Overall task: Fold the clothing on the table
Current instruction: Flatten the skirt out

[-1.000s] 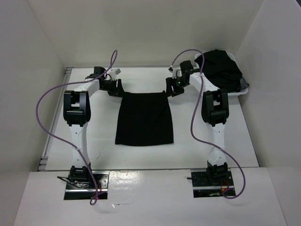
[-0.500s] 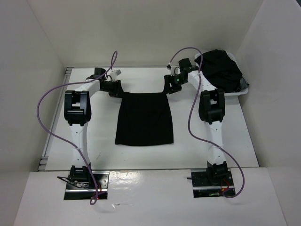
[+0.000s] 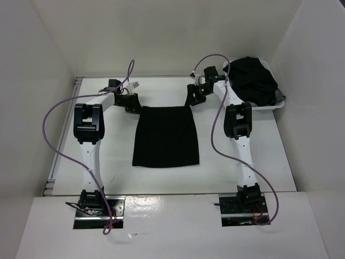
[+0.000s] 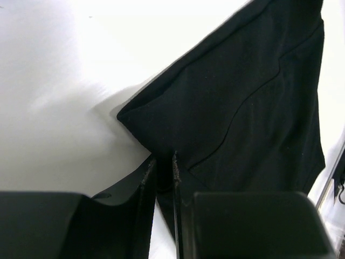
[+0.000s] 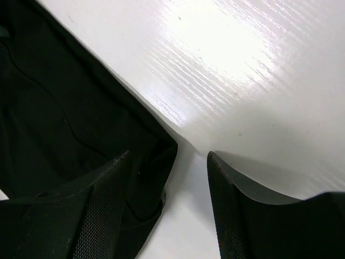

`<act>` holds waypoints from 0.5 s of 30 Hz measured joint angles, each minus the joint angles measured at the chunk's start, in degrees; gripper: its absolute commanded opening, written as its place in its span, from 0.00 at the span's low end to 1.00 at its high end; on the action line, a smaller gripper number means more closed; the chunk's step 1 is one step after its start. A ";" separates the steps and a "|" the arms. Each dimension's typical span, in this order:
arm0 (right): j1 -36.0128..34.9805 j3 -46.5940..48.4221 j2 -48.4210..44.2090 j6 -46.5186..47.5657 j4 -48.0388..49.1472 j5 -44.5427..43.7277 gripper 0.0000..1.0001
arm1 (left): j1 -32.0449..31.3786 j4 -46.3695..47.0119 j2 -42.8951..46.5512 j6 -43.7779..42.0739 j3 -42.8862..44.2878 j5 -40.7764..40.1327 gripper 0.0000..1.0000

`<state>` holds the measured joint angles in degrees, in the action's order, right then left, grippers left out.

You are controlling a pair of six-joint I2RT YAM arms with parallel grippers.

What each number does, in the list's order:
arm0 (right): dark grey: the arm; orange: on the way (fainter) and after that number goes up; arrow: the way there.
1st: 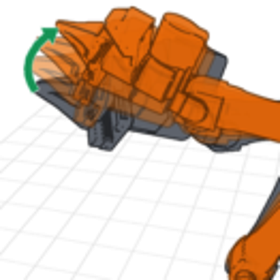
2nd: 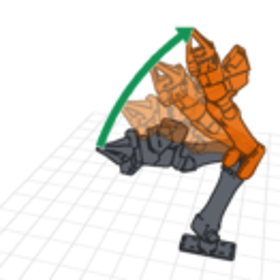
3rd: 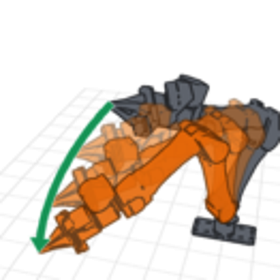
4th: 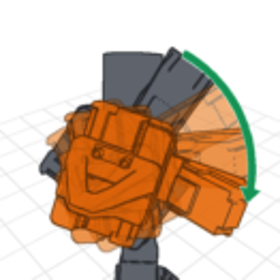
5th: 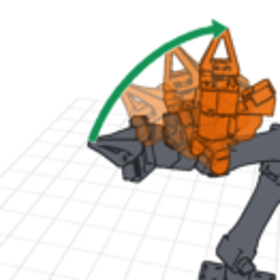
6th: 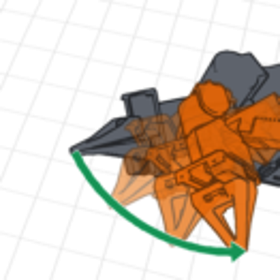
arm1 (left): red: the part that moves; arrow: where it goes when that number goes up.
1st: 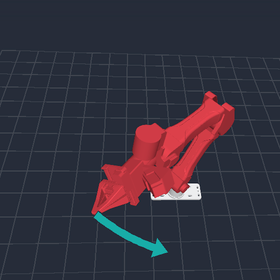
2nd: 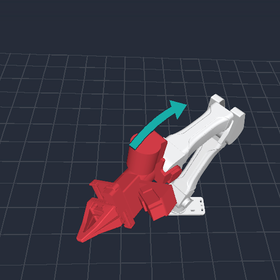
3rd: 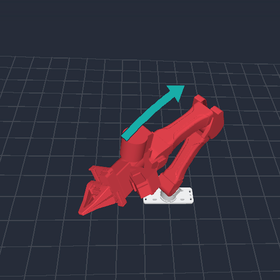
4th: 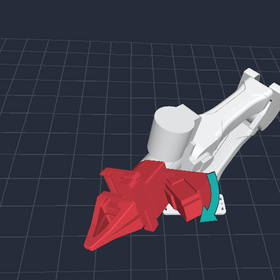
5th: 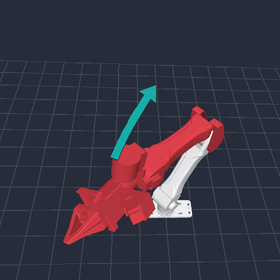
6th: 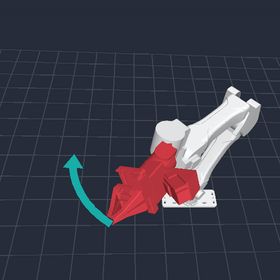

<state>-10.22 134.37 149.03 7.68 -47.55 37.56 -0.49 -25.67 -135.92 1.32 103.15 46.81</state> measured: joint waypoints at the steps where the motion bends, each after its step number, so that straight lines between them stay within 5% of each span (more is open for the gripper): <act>1: 0.13 0.59 0.37 0.17 -0.22 0.20 0.63 | 0.00 0.02 0.00 -0.07 -0.15 0.37 0.23; 15: 1.86 0.46 1.09 4.68 -3.43 5.99 0.63 | 0.22 -0.37 0.02 -1.73 -0.96 3.06 0.23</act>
<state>-8.36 134.82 150.12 12.36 -50.98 43.55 -0.27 -26.04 -135.90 -0.40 102.19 49.87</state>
